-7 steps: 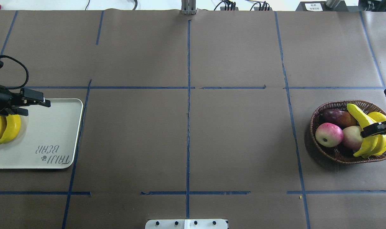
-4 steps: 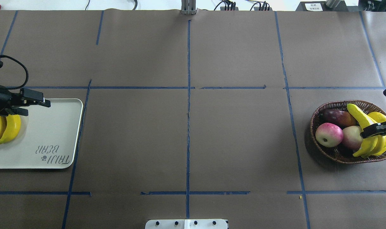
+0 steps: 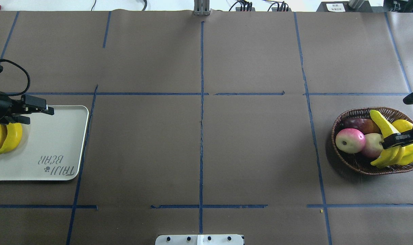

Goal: Transfer all bananas from basket to plate

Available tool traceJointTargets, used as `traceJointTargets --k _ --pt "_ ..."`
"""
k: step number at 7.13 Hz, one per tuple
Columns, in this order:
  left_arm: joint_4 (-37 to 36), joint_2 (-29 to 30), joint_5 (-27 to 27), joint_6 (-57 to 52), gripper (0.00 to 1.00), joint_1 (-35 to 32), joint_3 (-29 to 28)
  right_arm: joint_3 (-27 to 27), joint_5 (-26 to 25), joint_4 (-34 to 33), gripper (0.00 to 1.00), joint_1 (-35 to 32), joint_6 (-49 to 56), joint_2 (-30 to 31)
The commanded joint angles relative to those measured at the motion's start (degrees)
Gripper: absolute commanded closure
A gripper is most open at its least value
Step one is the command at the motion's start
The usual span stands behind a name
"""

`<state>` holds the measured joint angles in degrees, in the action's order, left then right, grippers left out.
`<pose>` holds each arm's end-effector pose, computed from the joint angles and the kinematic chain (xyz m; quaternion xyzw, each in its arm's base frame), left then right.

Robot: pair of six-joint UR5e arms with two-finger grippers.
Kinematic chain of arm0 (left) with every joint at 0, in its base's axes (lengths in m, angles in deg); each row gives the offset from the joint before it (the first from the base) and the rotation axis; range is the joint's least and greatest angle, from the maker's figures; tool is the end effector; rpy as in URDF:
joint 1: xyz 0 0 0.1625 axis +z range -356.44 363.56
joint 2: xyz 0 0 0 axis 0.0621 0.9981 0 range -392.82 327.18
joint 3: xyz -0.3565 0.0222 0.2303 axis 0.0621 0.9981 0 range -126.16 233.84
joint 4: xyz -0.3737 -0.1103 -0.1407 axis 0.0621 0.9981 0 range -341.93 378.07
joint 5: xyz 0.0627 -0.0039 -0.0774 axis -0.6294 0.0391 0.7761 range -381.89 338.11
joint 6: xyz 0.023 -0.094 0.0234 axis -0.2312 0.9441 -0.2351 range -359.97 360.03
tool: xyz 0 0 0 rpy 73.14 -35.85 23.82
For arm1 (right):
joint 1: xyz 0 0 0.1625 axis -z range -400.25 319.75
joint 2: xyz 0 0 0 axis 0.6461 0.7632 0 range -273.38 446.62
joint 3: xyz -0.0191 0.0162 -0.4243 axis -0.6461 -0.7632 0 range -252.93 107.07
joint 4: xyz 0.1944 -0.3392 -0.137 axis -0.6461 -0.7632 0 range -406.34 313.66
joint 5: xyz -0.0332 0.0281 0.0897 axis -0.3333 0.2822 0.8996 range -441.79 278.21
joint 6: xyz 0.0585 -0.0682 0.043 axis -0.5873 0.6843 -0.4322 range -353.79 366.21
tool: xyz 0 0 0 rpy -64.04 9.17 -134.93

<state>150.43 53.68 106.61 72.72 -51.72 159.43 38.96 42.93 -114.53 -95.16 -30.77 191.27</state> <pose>0.2141 -0.4342 0.4688 0.0193 0.5216 -0.1304 0.8430 -0.1722 -0.3783 0.5475 0.0236 -0.3744 -0.0596 0.9251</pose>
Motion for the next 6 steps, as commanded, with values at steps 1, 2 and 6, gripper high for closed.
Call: traceJointTargets --k 1,2,6 --pt "0.00 -0.02 0.00 0.00 0.00 0.00 -0.03 0.00 0.09 -0.01 0.52 0.25 -0.20 -0.50" --pt "0.00 -0.02 0.00 0.00 0.00 0.00 -0.12 0.00 0.00 -0.01 0.52 0.51 -0.28 -0.50" --pt "0.00 -0.02 0.00 0.00 0.00 0.00 -0.21 -0.62 -0.18 -0.01 0.47 1.39 -0.11 -0.50"
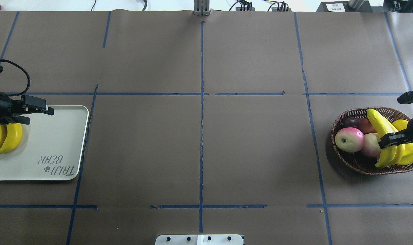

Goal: Transfer all bananas from basket to plate

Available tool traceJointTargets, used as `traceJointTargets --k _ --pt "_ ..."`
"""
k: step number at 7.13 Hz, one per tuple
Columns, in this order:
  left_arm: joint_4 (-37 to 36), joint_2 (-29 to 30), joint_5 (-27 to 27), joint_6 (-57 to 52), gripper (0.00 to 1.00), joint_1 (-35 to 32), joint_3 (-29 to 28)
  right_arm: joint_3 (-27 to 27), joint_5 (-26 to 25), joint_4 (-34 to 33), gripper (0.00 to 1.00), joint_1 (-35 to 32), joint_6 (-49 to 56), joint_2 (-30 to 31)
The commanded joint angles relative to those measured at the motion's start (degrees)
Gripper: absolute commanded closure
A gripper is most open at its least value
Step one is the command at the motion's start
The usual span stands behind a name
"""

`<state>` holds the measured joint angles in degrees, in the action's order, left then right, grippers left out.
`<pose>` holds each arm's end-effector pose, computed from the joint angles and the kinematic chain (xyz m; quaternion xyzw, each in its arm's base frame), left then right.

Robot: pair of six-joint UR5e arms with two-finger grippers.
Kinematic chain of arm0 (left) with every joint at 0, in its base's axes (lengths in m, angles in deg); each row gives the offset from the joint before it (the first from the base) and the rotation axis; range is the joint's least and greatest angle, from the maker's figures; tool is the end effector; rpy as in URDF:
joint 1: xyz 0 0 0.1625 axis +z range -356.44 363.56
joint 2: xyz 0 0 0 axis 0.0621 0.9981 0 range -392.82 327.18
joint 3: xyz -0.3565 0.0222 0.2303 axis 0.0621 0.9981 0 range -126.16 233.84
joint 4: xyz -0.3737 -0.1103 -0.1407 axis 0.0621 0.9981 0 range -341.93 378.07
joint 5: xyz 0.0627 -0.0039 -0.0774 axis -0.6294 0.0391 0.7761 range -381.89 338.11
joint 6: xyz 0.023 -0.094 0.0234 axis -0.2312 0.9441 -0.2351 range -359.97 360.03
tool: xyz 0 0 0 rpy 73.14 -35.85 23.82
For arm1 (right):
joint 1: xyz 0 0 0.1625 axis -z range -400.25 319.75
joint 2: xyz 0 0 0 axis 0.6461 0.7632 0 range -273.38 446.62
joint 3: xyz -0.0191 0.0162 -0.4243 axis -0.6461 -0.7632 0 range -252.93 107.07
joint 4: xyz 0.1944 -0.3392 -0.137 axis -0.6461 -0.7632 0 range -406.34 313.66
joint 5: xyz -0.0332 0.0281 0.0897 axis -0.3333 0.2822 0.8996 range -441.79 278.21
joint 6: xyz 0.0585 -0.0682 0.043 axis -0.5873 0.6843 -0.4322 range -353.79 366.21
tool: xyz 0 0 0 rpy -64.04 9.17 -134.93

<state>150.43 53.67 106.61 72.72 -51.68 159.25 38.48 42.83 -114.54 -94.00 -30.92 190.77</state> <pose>0.2146 -0.4343 0.4704 0.0181 0.5206 -0.1308 0.8435 -0.1818 -0.3777 0.5483 0.0200 -0.3740 -0.0676 0.9247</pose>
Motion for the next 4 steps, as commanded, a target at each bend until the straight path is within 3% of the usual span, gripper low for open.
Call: traceJointTargets --k 1,2,3,4 --pt "0.00 0.00 0.00 0.00 0.00 -0.04 -0.03 -0.31 -0.16 0.00 0.47 0.32 0.03 0.00" --pt "0.00 0.00 0.00 0.00 0.00 -0.04 0.06 -0.31 -0.25 0.00 0.57 0.32 -0.05 0.00" --pt "0.00 0.00 0.00 0.00 0.00 -0.04 0.06 -0.40 -0.42 0.00 0.74 0.32 0.03 0.00" --pt "-0.09 0.09 0.00 0.00 0.00 -0.04 0.06 -0.32 -0.42 0.00 0.77 0.32 0.03 0.00"
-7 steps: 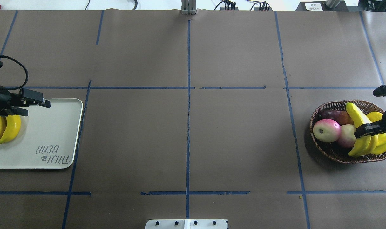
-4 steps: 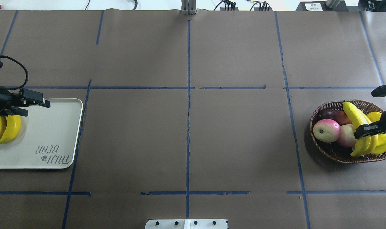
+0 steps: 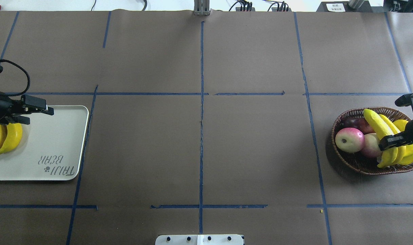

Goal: Transfer all bananas from basket to plate

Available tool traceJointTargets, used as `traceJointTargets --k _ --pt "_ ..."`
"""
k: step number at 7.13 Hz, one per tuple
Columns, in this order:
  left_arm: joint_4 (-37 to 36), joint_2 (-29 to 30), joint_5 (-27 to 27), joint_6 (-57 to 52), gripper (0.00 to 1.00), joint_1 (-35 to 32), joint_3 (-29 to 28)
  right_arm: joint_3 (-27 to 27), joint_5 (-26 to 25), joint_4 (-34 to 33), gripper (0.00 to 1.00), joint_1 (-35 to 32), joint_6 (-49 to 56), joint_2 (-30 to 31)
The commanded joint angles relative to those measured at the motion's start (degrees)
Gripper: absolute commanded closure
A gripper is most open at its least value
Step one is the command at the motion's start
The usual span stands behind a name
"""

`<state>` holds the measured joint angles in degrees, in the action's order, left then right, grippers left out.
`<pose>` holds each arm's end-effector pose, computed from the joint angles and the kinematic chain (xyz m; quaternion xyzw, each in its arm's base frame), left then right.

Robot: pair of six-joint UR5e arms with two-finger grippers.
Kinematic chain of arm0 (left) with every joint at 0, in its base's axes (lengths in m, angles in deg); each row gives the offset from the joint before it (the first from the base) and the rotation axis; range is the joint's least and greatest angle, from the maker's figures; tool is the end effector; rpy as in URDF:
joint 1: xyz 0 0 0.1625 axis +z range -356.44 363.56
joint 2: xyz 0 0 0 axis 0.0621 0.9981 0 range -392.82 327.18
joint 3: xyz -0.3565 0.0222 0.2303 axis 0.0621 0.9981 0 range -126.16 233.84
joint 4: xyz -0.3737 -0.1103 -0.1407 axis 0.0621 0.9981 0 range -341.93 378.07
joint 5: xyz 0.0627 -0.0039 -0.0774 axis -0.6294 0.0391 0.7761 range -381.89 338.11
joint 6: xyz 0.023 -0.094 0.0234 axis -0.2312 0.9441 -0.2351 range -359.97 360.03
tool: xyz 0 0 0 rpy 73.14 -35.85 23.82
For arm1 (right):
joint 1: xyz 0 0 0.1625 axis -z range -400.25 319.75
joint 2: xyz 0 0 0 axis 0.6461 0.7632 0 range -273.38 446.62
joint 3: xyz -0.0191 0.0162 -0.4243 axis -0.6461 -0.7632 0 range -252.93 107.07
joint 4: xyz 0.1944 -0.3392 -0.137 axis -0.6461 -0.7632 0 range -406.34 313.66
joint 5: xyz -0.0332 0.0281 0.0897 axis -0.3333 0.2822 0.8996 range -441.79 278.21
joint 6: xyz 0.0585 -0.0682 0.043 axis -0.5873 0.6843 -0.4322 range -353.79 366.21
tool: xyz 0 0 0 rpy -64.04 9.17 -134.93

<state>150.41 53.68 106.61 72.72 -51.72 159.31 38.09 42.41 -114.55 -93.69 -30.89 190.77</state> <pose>0.2143 -0.4344 0.4699 0.0186 0.5208 -0.1309 0.8433 -0.1836 -0.3774 0.5522 0.0186 -0.3698 -0.0684 0.9264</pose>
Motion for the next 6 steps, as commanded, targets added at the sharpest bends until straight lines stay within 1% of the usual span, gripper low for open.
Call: traceJointTargets --k 1,2,3,4,5,6 --pt "0.45 0.24 0.09 0.00 0.00 0.26 0.26 4.95 5.22 -1.57 0.81 -3.39 0.44 -0.09" --pt "0.54 1.38 0.52 0.00 0.00 0.87 0.61 5.86 9.10 -1.58 0.82 -4.73 0.36 -1.05" --pt "0.72 4.17 0.79 0.17 0.00 1.14 0.53 5.96 11.92 -1.67 0.84 -5.53 0.35 -4.10" --pt "0.90 6.29 0.79 0.18 0.00 1.67 0.53 5.70 13.08 -1.67 0.84 -5.54 -0.08 -7.61" --pt "0.98 9.27 0.79 0.26 0.00 3.15 0.53 5.26 13.18 -1.50 0.84 -5.10 -0.09 -11.65" --pt "0.99 11.82 0.88 0.96 0.00 3.77 0.53 4.39 13.35 -1.23 0.84 -3.53 -0.17 -15.52"
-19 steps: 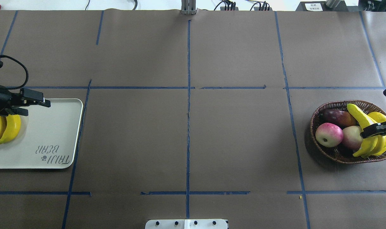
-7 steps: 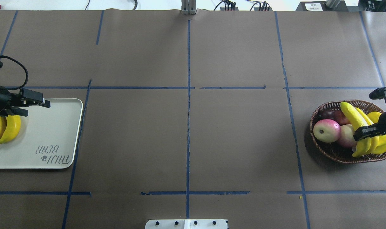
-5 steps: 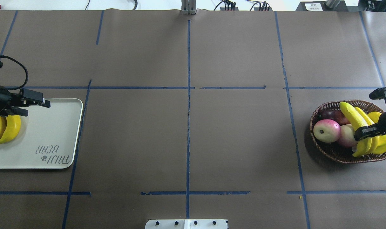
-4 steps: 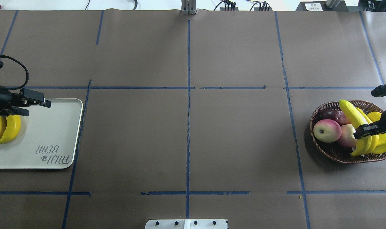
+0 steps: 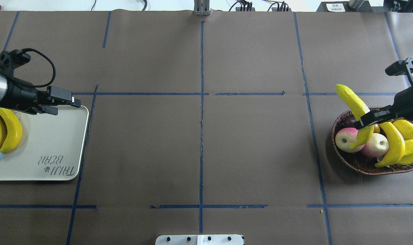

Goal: Transfer all bananas from basket to plate

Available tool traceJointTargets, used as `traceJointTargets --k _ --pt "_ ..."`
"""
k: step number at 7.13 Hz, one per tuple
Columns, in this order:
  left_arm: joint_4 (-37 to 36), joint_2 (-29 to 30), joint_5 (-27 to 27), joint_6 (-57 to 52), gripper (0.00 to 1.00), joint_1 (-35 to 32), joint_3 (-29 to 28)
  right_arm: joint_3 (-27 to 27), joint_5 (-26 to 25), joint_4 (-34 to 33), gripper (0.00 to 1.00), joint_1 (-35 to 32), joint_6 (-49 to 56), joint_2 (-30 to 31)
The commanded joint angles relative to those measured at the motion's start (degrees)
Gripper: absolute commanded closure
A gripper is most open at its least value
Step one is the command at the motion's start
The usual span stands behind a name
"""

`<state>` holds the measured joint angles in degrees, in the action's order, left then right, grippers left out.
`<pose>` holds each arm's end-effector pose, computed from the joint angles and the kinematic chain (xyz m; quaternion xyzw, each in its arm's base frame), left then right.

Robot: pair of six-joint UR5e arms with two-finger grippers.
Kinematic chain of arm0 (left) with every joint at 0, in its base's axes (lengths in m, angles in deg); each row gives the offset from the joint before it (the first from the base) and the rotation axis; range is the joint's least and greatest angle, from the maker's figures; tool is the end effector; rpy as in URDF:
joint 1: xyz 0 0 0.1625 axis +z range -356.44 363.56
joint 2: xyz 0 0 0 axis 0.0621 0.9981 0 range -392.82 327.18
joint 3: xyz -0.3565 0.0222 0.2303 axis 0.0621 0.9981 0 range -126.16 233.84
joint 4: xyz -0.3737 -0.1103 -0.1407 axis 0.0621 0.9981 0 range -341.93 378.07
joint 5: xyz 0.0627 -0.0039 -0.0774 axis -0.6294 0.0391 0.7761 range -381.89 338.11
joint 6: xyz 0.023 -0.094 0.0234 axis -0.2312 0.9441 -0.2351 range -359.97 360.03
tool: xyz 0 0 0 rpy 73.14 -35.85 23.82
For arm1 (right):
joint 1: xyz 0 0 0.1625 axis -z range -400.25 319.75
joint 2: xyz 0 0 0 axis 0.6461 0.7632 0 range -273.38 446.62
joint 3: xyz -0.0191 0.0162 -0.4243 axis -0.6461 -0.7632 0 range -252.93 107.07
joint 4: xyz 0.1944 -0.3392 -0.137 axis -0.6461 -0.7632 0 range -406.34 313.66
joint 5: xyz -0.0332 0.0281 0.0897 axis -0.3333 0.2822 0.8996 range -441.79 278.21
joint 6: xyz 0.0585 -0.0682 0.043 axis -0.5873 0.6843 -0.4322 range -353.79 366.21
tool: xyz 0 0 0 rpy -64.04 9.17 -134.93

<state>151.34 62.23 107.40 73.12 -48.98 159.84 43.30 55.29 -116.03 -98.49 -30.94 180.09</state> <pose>0.2581 -0.4523 0.3885 0.0516 0.5741 -0.0735 0.8139 -0.1883 -0.4187 0.4165 0.0673 -0.4967 -0.1064 0.8588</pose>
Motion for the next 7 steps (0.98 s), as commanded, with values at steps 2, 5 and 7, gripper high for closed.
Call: traceJointTargets --k 2,5,7 --pt "-0.20 10.47 -0.35 12.98 0.00 5.39 -0.18 -0.92 1.52 0.78 0.84 2.25 -7.61 -8.72" --pt "-0.55 18.14 -0.53 25.88 0.00 7.18 -0.26 -4.17 -1.70 10.00 0.87 11.45 -24.42 -20.05" --pt "-0.55 21.21 -0.62 29.11 0.00 8.85 -1.48 -4.17 -12.92 10.54 0.89 20.05 -33.12 -27.52"
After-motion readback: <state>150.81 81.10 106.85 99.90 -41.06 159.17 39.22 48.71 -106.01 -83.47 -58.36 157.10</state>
